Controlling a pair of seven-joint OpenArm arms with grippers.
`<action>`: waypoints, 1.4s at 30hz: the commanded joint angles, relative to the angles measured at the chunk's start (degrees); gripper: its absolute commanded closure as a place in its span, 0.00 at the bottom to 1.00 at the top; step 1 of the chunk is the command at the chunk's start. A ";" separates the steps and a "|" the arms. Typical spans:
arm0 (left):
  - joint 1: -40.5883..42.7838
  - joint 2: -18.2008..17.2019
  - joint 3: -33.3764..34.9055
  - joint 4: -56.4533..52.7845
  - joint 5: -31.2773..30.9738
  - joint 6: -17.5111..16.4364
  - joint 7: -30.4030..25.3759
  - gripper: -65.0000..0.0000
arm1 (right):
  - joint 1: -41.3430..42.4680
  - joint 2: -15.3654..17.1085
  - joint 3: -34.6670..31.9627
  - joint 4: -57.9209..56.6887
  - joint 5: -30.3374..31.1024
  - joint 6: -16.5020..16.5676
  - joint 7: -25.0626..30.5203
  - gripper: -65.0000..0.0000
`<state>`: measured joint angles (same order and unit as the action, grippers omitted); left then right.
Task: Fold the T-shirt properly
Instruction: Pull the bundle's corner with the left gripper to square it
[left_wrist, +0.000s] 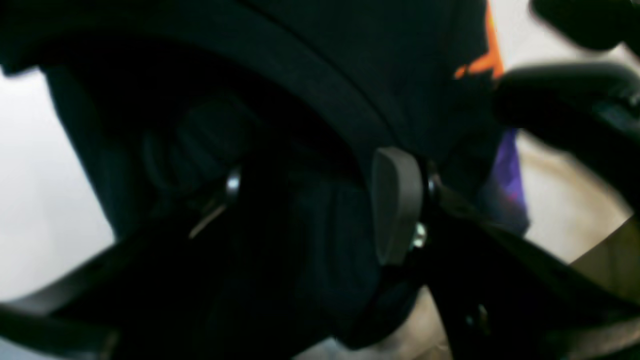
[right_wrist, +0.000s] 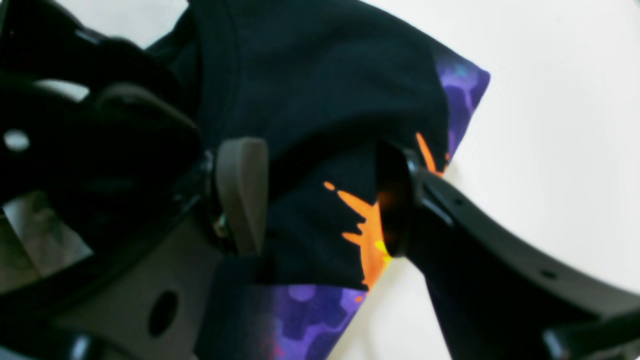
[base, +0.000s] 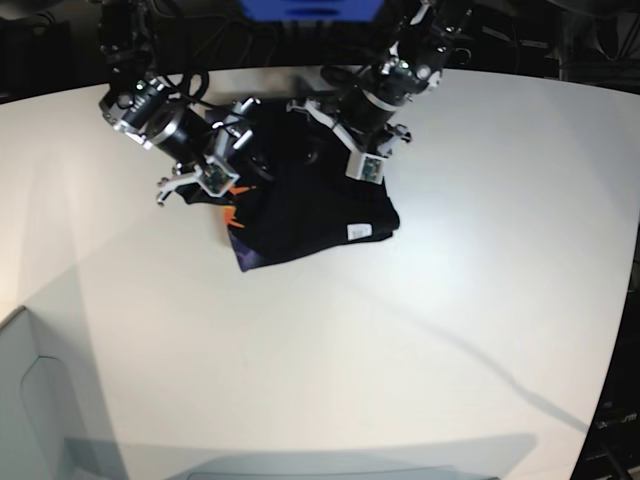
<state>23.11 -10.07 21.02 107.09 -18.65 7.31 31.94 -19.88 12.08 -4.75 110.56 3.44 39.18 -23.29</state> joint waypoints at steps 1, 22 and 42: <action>-0.12 0.70 0.57 0.30 0.33 -0.32 -0.87 0.51 | 0.32 0.19 0.14 0.87 1.00 0.82 1.53 0.47; -1.36 -1.93 3.47 -2.87 0.33 -0.32 6.52 0.71 | 0.32 -0.08 0.14 0.87 1.00 0.82 1.53 0.47; 7.79 -2.55 -8.05 8.65 -0.03 -0.41 6.08 1.00 | 0.67 0.01 0.14 0.87 1.00 0.82 1.53 0.47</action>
<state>30.65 -12.67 12.86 114.72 -18.37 7.09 38.81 -19.55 11.75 -4.78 110.56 3.42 39.18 -23.29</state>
